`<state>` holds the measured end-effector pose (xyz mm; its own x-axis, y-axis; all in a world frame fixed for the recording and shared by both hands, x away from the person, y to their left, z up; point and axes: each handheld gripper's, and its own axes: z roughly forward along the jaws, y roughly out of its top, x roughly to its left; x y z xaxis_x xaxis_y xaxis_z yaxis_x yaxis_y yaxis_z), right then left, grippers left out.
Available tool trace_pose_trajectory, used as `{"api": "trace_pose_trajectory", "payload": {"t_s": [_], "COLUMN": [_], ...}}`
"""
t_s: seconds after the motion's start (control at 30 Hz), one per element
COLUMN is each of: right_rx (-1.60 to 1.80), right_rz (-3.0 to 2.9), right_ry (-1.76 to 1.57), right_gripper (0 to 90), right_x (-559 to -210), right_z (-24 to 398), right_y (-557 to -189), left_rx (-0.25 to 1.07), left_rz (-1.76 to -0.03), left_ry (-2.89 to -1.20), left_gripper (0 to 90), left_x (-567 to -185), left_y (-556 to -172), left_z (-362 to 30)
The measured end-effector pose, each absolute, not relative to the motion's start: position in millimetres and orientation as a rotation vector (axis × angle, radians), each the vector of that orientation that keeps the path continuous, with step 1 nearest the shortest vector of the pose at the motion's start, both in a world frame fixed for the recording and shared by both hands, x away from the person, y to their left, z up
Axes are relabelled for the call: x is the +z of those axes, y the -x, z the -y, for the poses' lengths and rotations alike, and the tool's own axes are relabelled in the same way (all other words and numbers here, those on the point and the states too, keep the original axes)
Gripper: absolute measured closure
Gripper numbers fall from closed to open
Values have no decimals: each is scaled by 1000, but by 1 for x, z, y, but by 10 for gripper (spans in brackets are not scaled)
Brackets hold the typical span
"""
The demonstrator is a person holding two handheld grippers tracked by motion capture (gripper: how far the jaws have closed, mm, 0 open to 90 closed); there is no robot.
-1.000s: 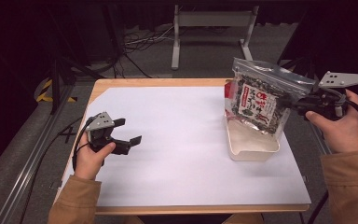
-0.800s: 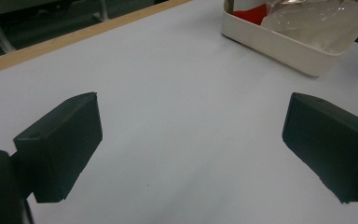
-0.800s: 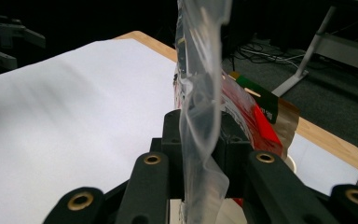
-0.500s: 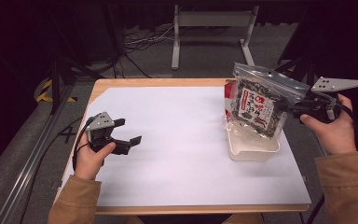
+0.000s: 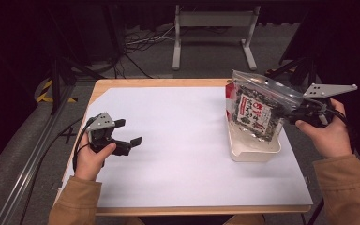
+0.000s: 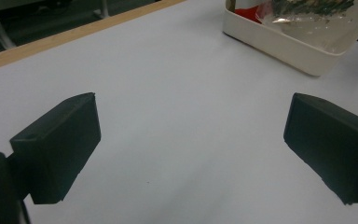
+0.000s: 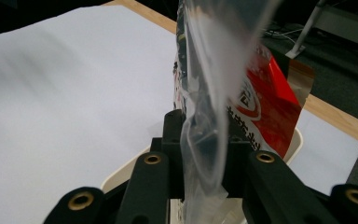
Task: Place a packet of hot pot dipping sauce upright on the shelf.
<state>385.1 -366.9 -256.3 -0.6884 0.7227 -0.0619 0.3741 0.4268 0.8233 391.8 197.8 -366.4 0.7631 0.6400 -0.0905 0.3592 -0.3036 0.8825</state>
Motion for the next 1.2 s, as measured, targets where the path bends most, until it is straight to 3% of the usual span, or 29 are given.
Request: {"api": "trace_pose_trajectory", "payload": {"t_s": [0.8, 1.2], "right_rx": [1134, 1246], "right_rz": [-2299, -2256], "right_ry": [-970, -1093], "right_gripper": [761, 752], "right_x": [-280, -304], "right_z": [362, 387], "right_y": [-393, -401], "left_rx": [340, 348], "left_rz": [-772, -809], "left_ry": [-1930, -1937], "left_gripper": [44, 42], "left_x": [-368, -372], "left_y": [-386, -374], "left_z": [-202, -211]}}
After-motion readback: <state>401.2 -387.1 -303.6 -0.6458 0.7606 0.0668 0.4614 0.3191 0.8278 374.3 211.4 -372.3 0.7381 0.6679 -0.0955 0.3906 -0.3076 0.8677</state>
